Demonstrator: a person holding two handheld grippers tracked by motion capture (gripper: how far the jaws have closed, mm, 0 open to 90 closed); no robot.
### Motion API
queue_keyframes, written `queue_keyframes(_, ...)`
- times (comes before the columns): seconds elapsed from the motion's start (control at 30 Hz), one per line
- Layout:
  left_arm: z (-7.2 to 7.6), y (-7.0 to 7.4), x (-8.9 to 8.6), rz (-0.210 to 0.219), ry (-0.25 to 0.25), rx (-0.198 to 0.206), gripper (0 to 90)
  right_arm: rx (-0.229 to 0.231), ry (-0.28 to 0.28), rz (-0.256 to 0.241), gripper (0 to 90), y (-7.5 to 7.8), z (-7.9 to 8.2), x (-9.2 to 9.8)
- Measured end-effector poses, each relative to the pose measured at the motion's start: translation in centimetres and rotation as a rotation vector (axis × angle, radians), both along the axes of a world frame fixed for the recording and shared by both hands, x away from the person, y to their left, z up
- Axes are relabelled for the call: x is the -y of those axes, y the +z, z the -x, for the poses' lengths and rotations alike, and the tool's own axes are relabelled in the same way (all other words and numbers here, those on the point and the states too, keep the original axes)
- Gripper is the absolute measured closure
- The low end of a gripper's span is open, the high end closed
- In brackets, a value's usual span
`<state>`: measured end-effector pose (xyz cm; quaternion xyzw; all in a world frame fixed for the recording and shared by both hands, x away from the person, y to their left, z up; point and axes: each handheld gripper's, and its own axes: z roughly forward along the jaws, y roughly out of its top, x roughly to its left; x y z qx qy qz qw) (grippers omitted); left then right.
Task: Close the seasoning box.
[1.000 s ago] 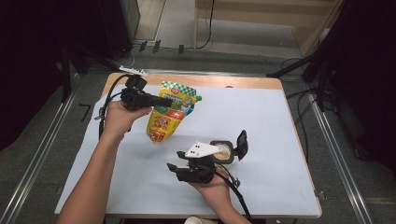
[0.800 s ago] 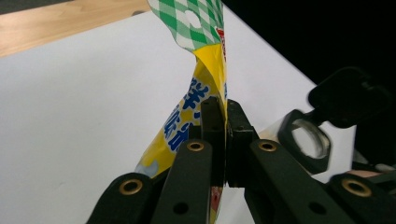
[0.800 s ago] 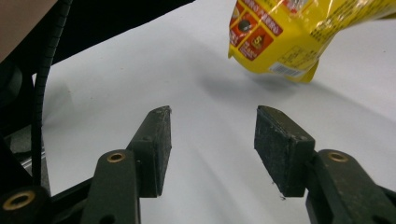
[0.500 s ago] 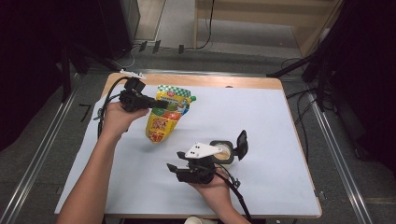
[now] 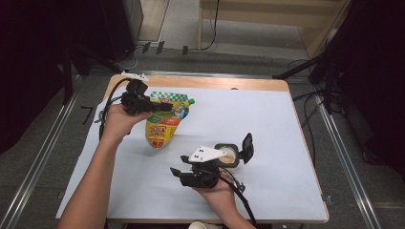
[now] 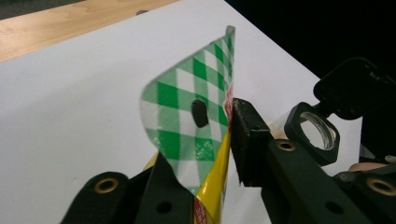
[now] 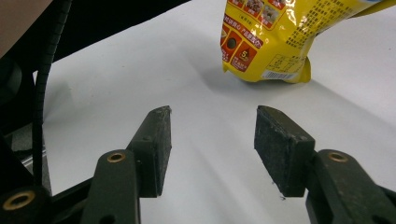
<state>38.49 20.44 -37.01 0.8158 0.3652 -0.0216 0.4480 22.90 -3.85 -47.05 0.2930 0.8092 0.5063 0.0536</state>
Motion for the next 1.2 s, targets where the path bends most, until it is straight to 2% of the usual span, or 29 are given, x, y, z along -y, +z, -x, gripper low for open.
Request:
queue_keyframes(0.07,0.1,0.1,-0.1,0.001,0.004,0.007,75.8,0.000,0.001,0.000,47.6,0.0,0.0,0.0)
queue_keyframes(0.17,0.2,0.4,-0.3,0.030,-0.007,0.004,70.1,0.000,0.001,0.000,47.6,0.0,0.0,0.0)
queue_keyframes(0.37,0.7,1.2,-0.8,0.049,-0.003,0.025,66.2,-0.002,0.003,0.000,47.6,0.1,0.0,0.0)
queue_keyframes(0.53,1.0,1.8,-0.8,0.023,0.003,0.031,65.0,-0.001,0.005,-0.001,47.7,0.1,0.0,0.0)
queue_keyframes(0.73,1.3,2.3,-0.9,0.031,0.008,0.019,58.6,-0.002,0.008,-0.003,47.7,0.1,-0.1,-0.1)
queue_keyframes(1.1,1.7,3.2,-1.7,0.029,0.043,0.034,55.7,-0.006,0.011,0.000,47.8,0.2,-0.1,0.0)
queue_keyframes(1.2,1.7,3.3,-2.1,0.035,0.057,0.034,55.2,-0.015,0.020,-0.007,50.6,0.3,-0.1,0.0)
